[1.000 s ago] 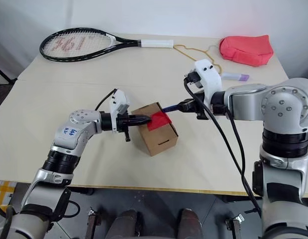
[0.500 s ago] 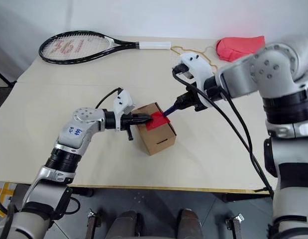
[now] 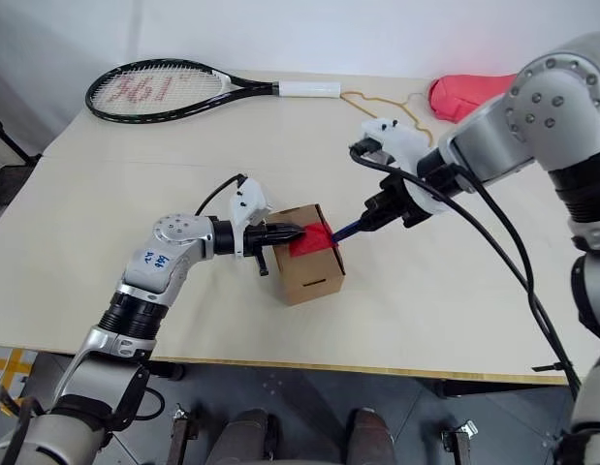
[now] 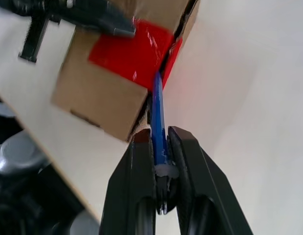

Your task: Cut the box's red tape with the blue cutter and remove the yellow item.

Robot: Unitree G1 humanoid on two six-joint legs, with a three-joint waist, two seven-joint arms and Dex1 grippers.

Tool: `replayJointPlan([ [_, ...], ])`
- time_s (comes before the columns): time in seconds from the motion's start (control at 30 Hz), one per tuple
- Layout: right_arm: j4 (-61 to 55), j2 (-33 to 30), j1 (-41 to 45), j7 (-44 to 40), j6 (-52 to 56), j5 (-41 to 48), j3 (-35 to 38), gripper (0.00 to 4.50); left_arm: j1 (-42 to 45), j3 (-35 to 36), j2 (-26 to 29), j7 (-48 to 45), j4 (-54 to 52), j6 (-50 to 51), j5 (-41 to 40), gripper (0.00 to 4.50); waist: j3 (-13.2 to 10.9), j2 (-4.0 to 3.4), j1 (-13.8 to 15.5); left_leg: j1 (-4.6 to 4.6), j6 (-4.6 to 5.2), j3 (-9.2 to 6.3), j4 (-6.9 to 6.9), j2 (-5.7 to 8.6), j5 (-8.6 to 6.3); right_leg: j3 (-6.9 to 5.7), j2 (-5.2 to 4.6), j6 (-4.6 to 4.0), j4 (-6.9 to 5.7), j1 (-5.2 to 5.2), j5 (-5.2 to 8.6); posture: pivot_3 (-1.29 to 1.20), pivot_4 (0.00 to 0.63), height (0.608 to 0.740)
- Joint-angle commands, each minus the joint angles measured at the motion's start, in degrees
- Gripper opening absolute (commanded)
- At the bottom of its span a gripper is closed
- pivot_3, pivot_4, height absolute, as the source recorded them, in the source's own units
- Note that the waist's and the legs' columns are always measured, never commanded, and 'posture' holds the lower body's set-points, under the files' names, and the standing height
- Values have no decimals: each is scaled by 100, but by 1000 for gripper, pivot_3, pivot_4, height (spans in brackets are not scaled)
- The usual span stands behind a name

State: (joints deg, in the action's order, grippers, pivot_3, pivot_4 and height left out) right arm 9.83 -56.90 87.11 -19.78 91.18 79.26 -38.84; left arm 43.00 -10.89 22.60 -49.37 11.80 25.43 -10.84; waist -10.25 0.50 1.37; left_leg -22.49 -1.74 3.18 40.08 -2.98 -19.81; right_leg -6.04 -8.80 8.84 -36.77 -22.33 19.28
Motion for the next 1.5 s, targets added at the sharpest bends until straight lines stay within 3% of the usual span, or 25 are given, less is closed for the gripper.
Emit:
replayJointPlan([
  [0.03, -135, -100, 5, 3, 132, 324, -63, 146, -286, -227, 6, 126, 338, 196, 286, 0, 0, 0, -2, 1, 0, 0, 0, -1, 0, 0, 0, -1, 0, 0, 0, 0, 150, 740],
  [0.33, -391, -552, -14, 96, 132, 732, -63, 146, -243, -203, 74, 79, 369, 123, 291, 0, 0, 0, -1, 1, 0, 4, 1, -1, 0, 3, 0, -4, 3, -1, -2, 0, 150, 740],
  [0.57, -739, -1540, -199, -665, 132, 433, 911, 146, -173, 517, -66, -367, -28, -294, -579, 0, -1, 1, 14, -35, 2, 9, 0, -1, 0, 5, 0, -5, 35, -23, -3, 0, 150, 740],
  [0.7, -1016, -1907, -962, -834, -178, -572, 1954, 146, 2, 1100, 65, -508, -77, -339, -1038, 0, -3, 4, 10, -69, 3, 8, -3, -2, 0, -5, 2, -3, 54, -45, -4, 0, 150, 740],
  [0.77, -947, -2006, -1635, -893, -592, -805, 2662, 146, 68, 1416, 223, -543, -124, -188, -1269, 0, -5, 2, 9, -71, 3, 14, -6, -1, 0, -6, 2, -3, 61, -46, -4, 0, 150, 740],
  [0.9, -1324, -1912, -4023, -733, -2063, -1871, 3998, 146, -115, 1693, 788, -594, 21, -128, -1229, 0, -5, 10, 6, -68, 3, 15, -8, -2, 0, -11, 1, 5, 61, -43, -9, 0, 150, 740],
  [1.0, -1809, -1577, -6234, -752, -4601, -3773, 4293, 146, -603, 1782, 1215, -538, 159, -249, -1009, 0, -4, 10, 2, -60, 4, 21, -15, -3, -1, -12, 1, 14, 71, -36, -21, 0, 150, 740],
  [1.1, -1565, -842, -7084, -674, -6300, -4798, 4497, 146, -1028, 1870, 1296, -399, 128, -231, -1015, 0, -6, 4, -6, -62, 5, 37, -13, -1, -1, -7, -1, 19, 74, -46, -23, 0, 150, 740],
  [1.2, -1084, -100, -7321, -587, -7178, -5261, 4696, 146, -1415, 1885, 1306, -305, -11, -198, -997, 0, -9, 15, -42, -59, 13, 43, 2, -4, 5, -7, 0, 9, 78, -36, -30, 0, 150, 740],
  [1.33, -480, 151, -7716, -1432, -7392, -5215, 4894, 1449, -2232, 1869, 1291, -199, -876, 263, -1216, 0, -9, 14, -20, -42, 18, 49, 1, -6, 19, 0, 0, -1, 80, -23, -38, 0, 150, 740],
  [1.47, -813, 346, -7830, -2195, -7886, -4879, 5400, 2793, -2371, 1818, 1149, 15, -1180, 425, -1249, 0, -12, 1, 4, -37, 18, 49, 0, -6, 21, 2, 0, -1, 79, -19, -40, 0, 150, 740],
  [1.5, -931, 370, -7847, -2434, -7883, -4743, 5475, 2793, -2358, 1807, 1117, 63, -1207, 458, -1252, 0, -11, -1, 3, -36, 19, 49, 1, -6, 23, 3, 0, -2, 79, -18, -42, 0, 150, 740],
])
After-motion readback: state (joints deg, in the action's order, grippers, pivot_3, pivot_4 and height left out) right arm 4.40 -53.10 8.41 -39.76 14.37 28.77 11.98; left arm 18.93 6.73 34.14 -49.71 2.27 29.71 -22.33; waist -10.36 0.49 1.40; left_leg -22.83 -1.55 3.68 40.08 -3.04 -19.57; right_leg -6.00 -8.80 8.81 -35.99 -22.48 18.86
